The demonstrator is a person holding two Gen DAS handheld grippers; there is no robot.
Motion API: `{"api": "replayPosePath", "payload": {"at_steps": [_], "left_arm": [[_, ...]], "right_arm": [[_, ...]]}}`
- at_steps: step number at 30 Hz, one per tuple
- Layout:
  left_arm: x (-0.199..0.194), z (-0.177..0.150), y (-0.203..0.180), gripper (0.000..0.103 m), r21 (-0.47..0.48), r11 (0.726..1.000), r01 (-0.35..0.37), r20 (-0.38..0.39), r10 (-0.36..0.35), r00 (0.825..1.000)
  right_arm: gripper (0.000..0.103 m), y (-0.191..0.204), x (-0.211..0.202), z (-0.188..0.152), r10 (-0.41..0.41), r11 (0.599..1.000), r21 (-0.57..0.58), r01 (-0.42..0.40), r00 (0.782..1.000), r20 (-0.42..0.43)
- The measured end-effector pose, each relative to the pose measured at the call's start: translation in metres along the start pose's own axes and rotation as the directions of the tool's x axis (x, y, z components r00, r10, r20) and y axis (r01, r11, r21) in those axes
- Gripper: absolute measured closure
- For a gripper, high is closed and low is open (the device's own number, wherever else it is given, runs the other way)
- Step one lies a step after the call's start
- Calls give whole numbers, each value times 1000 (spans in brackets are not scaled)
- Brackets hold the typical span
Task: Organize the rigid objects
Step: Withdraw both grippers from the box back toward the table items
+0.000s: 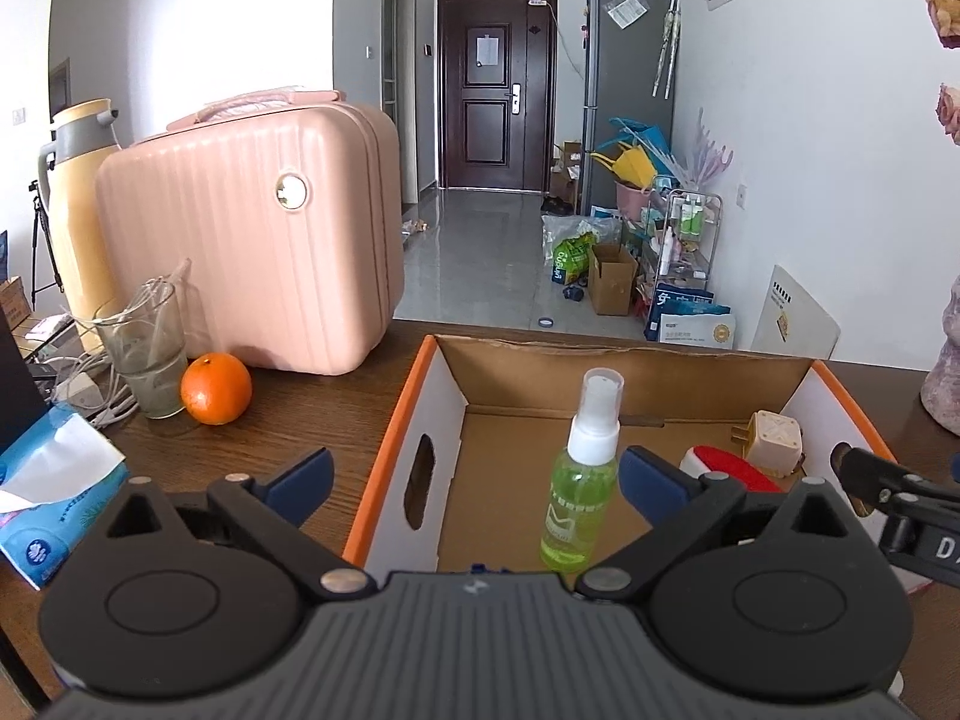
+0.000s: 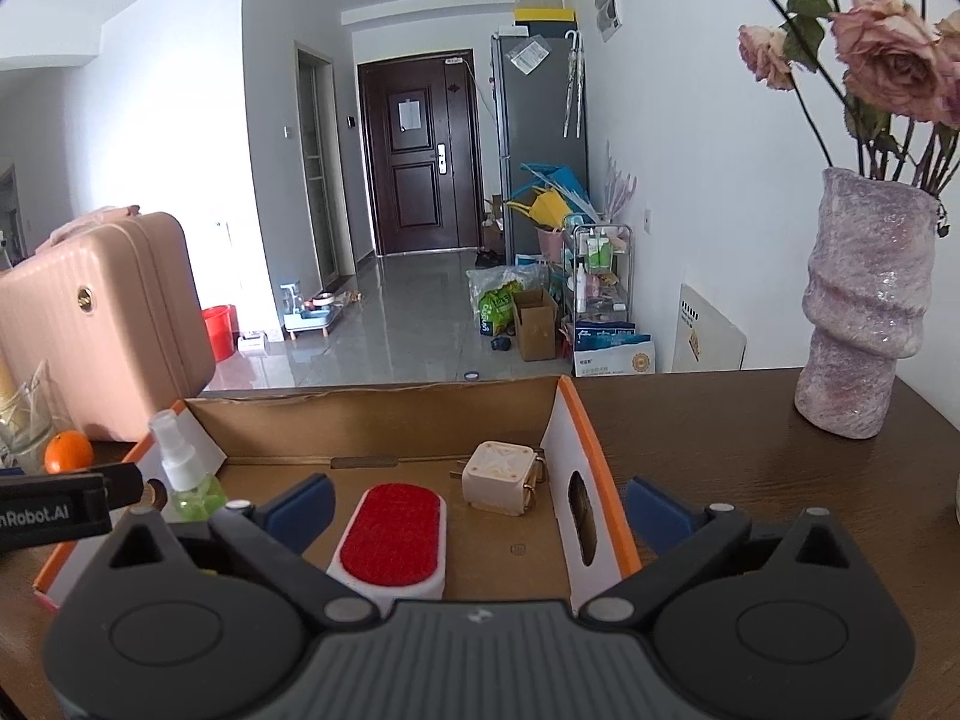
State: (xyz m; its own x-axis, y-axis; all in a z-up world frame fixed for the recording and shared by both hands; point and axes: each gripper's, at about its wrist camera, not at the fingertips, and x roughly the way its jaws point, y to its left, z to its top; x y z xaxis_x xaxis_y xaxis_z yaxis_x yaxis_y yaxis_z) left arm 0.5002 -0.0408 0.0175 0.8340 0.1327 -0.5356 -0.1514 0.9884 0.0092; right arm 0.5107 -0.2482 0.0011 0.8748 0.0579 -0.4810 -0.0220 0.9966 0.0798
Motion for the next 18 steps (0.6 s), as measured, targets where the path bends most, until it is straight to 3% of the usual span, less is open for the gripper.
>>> {"api": "replayPosePath", "payload": {"at_steps": [18], "left_arm": [[-51, -24, 7, 0, 1, 1000, 16, 29, -16, 999]], "right_arm": [[0, 0, -64, -21, 31, 999, -16, -31, 999, 41]]}}
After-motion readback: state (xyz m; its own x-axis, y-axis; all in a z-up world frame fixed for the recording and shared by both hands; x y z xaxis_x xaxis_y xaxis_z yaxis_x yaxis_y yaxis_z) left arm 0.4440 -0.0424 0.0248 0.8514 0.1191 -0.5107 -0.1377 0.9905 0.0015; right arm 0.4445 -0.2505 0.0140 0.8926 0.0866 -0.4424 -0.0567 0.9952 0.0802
